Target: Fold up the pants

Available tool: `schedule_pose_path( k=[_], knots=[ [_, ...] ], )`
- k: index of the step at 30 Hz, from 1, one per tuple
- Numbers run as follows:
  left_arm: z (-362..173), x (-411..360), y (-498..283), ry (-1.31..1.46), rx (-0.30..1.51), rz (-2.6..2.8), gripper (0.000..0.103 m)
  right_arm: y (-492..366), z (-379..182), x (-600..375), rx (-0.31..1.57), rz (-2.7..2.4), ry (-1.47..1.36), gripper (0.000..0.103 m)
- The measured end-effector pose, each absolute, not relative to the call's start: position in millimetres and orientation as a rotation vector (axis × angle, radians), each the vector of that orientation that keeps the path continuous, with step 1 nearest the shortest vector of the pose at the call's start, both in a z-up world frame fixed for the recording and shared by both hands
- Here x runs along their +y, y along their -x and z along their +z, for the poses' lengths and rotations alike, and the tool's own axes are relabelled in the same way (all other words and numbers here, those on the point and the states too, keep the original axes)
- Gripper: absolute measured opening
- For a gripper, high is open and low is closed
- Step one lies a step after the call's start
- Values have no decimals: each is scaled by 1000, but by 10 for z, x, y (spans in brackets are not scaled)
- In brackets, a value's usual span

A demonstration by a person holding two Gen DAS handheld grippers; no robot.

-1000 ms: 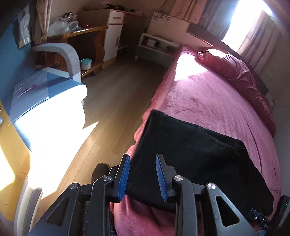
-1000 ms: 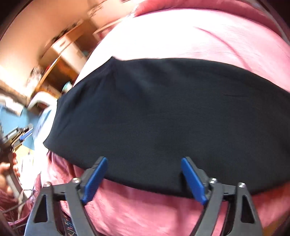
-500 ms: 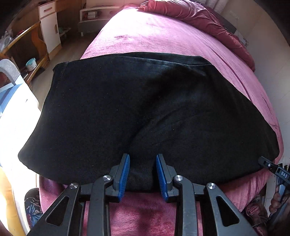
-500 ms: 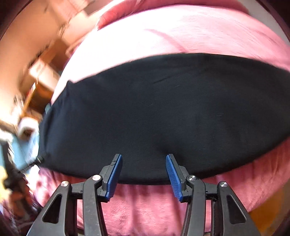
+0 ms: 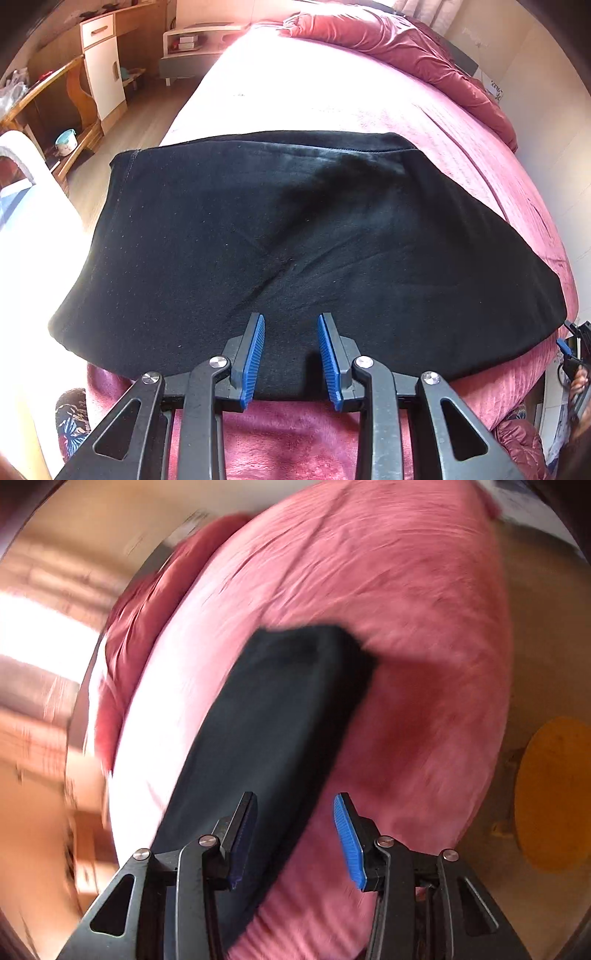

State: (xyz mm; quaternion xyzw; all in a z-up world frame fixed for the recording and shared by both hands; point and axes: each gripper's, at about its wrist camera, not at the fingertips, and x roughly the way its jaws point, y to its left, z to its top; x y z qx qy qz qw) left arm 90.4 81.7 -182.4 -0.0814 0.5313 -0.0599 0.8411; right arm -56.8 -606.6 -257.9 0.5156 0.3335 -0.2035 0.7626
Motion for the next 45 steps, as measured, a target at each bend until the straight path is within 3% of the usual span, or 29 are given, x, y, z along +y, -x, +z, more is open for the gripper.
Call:
schedule_pose_path(
  k=[5,7,13,19,21,24,39,45],
  knots=[
    [-1797,700,-932,146,1123,-141,30,475,-2604,-6435,725,-469,-1130,23],
    [-1769,633,-875,134,1117,-147,30,475,-2524,-6589,727,-477,-1102,6],
    [-1729,488,-880,92,1116,-168,30,191,-2695,-6618,873,-541,-931,6],
    [-1619,343,-883,40,1083,-199,30,422,-2609,-6680,808,-497,-986,14],
    [-1600,276,-878,15,1077,-207,30,573,-2588,-6701,797,-467,-1008,29],
    [-1564,175,-854,-27,1059,-229,30,694,-2653,-6633,790,-397,-1057,42],
    [-1260,-194,-783,-112,938,-368,31,639,-2928,-6105,728,-272,-1234,59],
    [-1198,-349,-824,-118,929,-401,31,545,-2901,-6144,698,-283,-1257,60]
  ],
)
